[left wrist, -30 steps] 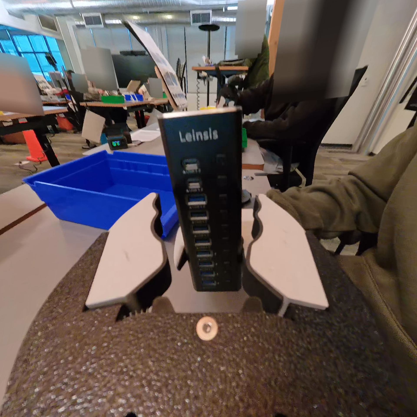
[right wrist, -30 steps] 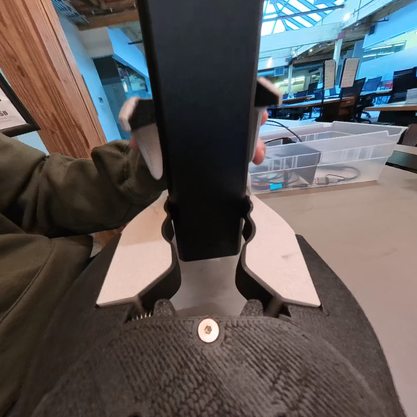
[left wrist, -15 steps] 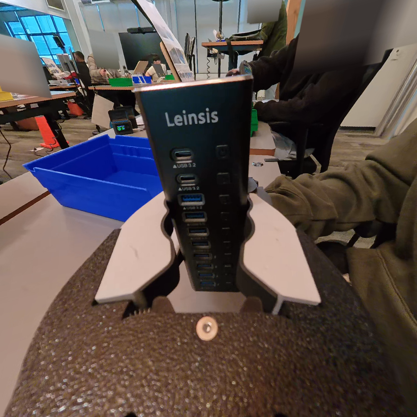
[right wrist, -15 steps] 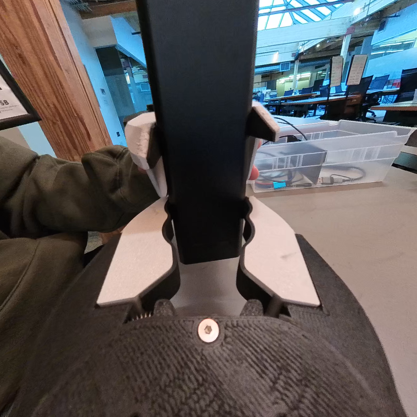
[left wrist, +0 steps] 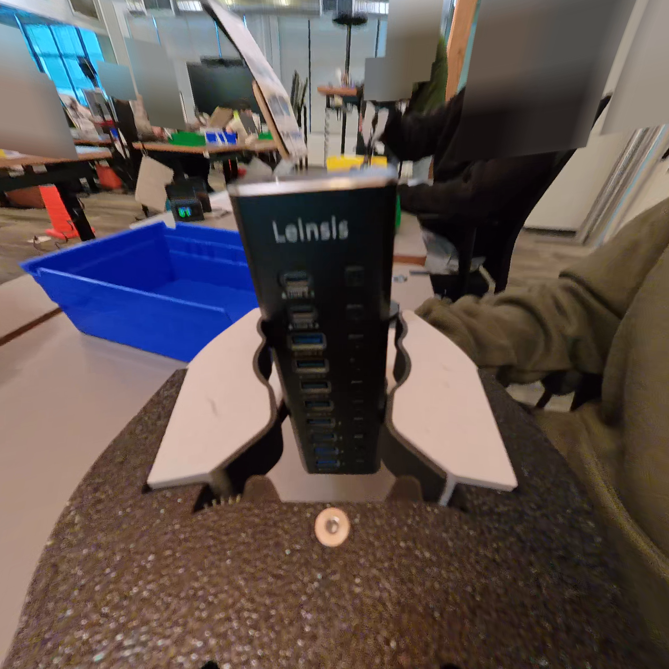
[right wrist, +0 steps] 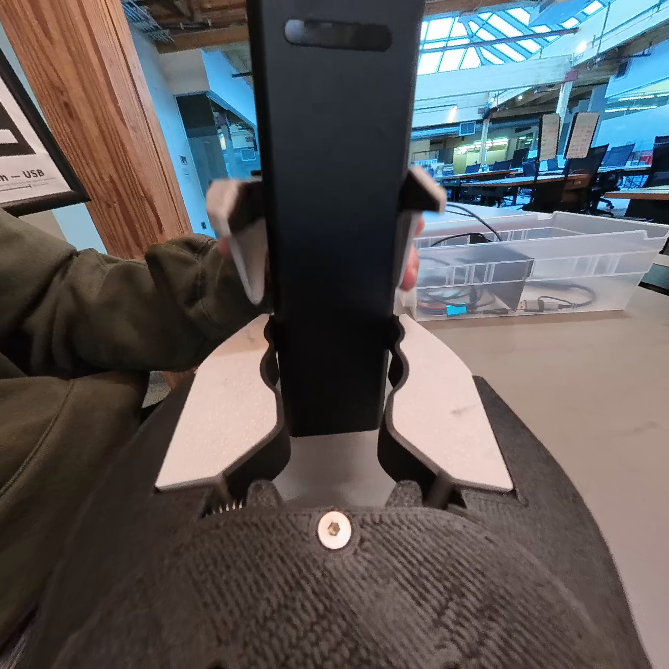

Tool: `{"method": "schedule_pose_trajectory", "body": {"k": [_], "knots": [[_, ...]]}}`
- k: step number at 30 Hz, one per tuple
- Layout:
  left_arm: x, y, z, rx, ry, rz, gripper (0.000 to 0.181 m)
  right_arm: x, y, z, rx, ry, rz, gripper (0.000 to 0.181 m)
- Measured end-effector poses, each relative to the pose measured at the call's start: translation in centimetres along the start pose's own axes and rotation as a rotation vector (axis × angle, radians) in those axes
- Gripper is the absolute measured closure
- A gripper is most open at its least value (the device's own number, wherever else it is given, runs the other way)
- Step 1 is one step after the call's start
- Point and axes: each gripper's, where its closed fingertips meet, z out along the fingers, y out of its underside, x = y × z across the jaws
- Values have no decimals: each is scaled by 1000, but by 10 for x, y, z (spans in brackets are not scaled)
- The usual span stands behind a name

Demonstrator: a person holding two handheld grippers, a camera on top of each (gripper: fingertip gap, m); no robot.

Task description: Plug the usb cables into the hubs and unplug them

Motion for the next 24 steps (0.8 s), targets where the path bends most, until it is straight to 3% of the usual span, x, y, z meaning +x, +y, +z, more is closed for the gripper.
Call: {"method": "schedule_pose_trajectory", "body": {"k": [3, 11, 15, 24], "knots": [[-5, -15, -8, 41, -35, 2, 120, 0, 1, 1, -13, -1, 0, 121], [0, -8, -5, -108, -64, 101, 121, 0, 6, 4, -47, 18, -16, 121], [-3, 2, -3, -155, -69, 114, 121, 2, -4, 0, 39, 11, 24, 123], [-8, 3, -1, -117, -77, 120, 121, 9, -7, -1, 59, 69, -9, 124]]}}
